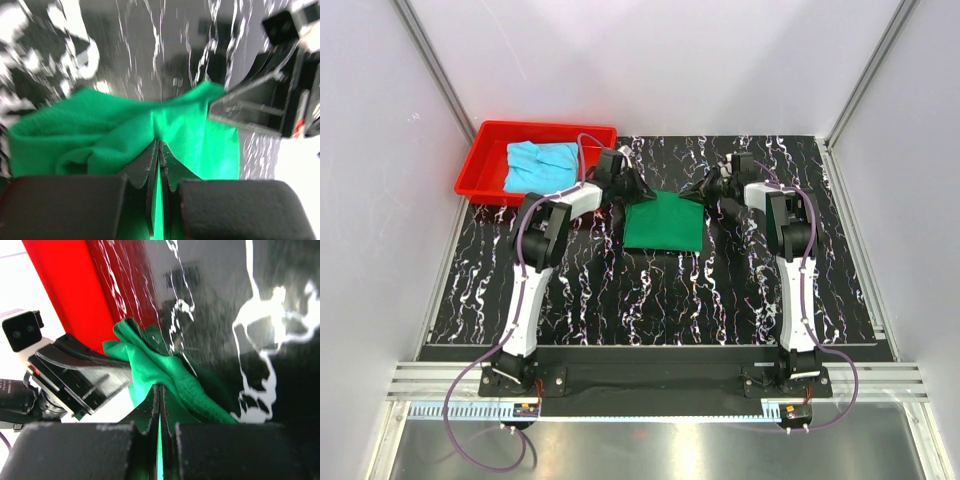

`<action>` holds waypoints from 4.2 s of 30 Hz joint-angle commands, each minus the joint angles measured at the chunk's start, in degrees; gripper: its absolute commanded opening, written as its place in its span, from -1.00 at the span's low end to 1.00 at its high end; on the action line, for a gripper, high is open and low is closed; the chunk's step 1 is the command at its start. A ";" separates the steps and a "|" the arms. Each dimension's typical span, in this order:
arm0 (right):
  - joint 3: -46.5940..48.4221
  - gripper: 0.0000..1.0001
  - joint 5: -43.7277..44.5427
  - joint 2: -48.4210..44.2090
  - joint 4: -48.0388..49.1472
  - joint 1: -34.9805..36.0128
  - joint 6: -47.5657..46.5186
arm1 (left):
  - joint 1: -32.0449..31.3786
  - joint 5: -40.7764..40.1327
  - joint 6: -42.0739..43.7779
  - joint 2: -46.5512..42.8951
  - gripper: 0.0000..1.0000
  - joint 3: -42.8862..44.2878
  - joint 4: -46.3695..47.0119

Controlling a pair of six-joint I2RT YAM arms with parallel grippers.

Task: Fold and stack the t-shirts
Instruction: Fold the tshirt, then neatly place the folded tshirt to the corner

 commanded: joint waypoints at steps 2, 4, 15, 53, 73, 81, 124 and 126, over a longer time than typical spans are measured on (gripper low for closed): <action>1.54 -1.00 4.03 0.91 6.41 -0.48 2.36 | 2.58 -6.36 -4.91 1.42 -0.85 2.76 4.34; -0.04 -1.00 6.41 0.82 7.38 -0.92 4.10 | 3.19 -7.16 -6.24 1.59 -0.85 2.14 4.16; 3.28 -0.92 13.01 4.34 -2.10 -2.50 5.79 | 3.46 -11.39 -2.38 5.19 -0.90 9.52 -8.23; 21.83 0.52 -0.52 5.92 -38.85 -4.00 -38.51 | -7.53 -6.73 13.01 -59.54 0.34 -19.38 -36.79; 26.41 -0.22 2.03 11.37 -40.95 -2.33 -35.17 | -7.79 -8.84 10.10 -72.32 0.36 -20.89 -48.75; 26.85 -0.74 1.15 11.81 -41.31 -1.71 -35.09 | -7.79 -8.75 9.58 -73.82 0.37 -21.06 -49.72; -45.39 -1.00 65.05 -59.73 -56.60 -37.91 -7.46 | -12.01 1.01 16.70 -78.92 0.40 -23.17 -51.30; -45.83 -1.00 65.22 -60.26 -56.77 -39.93 -9.23 | -12.10 1.01 16.61 -78.74 0.40 -23.00 -51.30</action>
